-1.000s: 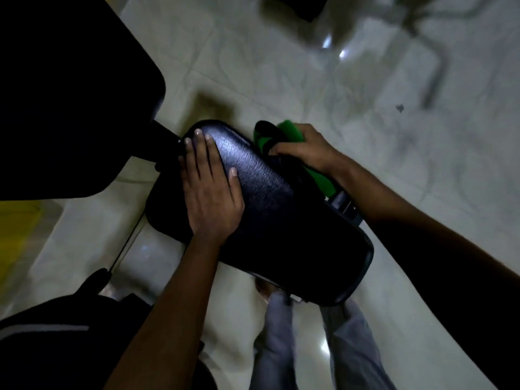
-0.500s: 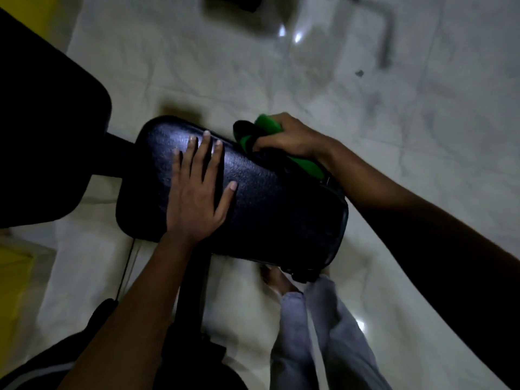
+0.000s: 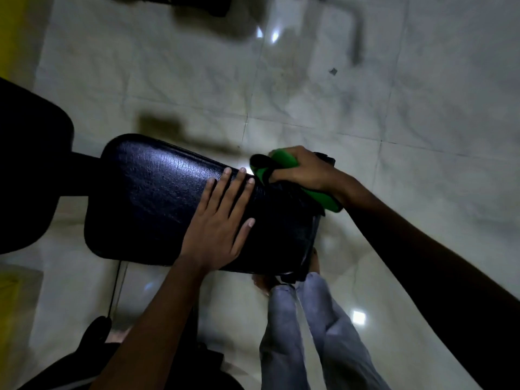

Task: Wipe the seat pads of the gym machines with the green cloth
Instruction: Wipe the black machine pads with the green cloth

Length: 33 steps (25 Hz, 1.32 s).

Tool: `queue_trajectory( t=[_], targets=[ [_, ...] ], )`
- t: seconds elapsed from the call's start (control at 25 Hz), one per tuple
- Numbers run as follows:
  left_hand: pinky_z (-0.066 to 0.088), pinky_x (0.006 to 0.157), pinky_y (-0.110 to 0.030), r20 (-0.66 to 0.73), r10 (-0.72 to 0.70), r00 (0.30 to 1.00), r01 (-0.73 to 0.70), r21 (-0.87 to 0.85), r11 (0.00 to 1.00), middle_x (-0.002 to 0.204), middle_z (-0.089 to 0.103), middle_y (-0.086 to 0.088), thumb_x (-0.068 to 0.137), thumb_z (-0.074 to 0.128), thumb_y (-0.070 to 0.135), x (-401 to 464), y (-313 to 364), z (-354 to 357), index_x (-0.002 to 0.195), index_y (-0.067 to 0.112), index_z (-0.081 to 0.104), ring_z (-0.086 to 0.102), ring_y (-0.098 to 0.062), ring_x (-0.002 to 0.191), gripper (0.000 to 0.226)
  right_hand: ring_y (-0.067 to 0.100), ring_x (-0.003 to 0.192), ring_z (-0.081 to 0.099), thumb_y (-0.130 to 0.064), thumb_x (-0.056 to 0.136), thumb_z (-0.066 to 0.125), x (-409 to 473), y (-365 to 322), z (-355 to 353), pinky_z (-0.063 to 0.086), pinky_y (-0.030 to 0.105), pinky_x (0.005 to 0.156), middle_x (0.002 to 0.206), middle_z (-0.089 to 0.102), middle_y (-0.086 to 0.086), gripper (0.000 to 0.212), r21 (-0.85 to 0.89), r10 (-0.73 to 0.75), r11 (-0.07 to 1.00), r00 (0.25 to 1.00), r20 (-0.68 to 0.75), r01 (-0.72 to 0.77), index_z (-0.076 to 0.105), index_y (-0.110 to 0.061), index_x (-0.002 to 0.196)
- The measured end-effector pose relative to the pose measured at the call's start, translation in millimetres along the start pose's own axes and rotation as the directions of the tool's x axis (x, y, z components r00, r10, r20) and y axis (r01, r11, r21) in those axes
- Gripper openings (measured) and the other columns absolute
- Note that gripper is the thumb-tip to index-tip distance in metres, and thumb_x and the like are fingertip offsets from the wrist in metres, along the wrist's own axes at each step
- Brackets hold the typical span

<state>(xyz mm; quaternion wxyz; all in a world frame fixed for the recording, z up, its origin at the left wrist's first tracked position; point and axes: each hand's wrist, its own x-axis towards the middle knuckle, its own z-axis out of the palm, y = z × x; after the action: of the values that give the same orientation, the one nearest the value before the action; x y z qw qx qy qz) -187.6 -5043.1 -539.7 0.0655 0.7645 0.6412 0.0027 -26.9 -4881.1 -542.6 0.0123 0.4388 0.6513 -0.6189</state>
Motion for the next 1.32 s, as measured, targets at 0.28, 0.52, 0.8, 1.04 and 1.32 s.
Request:
queue_trajectory(
  t=[0.28,0.52,0.8,1.04,1.32],
  targets=[
    [0.013,0.117,-0.050,-0.019,0.014,1.000,-0.014,0.019,1.000,0.156,0.020,-0.017,0.097,0.031,0.036,0.8,-0.1,0.2,0.148,0.003,0.028,0.014,-0.034,0.145,0.060,0.006,0.069,0.056,0.002,0.081,0.065,-64.2,48.4,-10.7,0.043,0.014,0.064,0.083,0.060,0.012,0.018,0.234,0.131,0.967,0.982,-0.137,-0.096,0.062,0.009,0.097],
    [0.013,0.117,-0.050,-0.032,0.008,0.999,-0.008,0.002,1.000,0.156,0.021,-0.016,0.097,0.032,0.036,-0.6,1.3,2.3,0.148,0.004,0.027,0.014,-0.034,0.145,0.061,-0.011,0.052,0.054,0.010,0.083,0.059,-83.8,46.2,51.2,0.040,0.004,0.056,0.068,0.057,-0.005,0.016,0.597,0.390,0.802,0.732,-0.559,0.029,0.060,-0.006,0.086],
    [0.015,0.116,-0.051,-0.061,0.012,0.998,-0.012,0.008,1.000,0.155,0.022,-0.017,0.097,0.031,0.036,0.6,1.4,3.8,0.147,0.003,0.029,0.015,-0.035,0.144,0.060,-0.002,0.057,0.057,0.006,0.086,0.058,-107.1,54.7,96.0,0.044,0.012,0.057,0.066,0.059,-0.004,0.020,0.684,0.493,0.719,0.602,-0.627,0.123,0.056,-0.013,0.078],
    [0.017,0.116,-0.052,-0.072,0.017,0.997,-0.016,0.018,1.000,0.156,0.020,-0.016,0.097,0.032,0.036,-4.2,-3.0,8.5,0.148,0.004,0.026,0.014,-0.034,0.145,0.061,0.000,0.065,0.060,-0.003,0.081,0.069,-116.0,57.9,121.5,0.046,0.017,0.066,0.075,0.062,0.000,0.013,0.726,0.559,0.678,0.563,-0.608,0.111,0.059,-0.010,0.087],
    [0.018,0.116,-0.049,-0.073,-0.002,0.997,0.005,0.032,0.999,0.155,0.023,-0.016,0.096,0.032,0.039,-1.5,-1.4,10.1,0.148,0.005,0.027,0.016,-0.033,0.145,0.063,0.024,0.079,0.056,-0.019,0.076,0.069,-116.5,35.7,62.1,0.046,0.029,0.073,0.082,0.059,0.011,0.014,0.358,0.294,0.933,0.638,-0.711,-0.031,0.056,-0.018,0.081]
  ],
)
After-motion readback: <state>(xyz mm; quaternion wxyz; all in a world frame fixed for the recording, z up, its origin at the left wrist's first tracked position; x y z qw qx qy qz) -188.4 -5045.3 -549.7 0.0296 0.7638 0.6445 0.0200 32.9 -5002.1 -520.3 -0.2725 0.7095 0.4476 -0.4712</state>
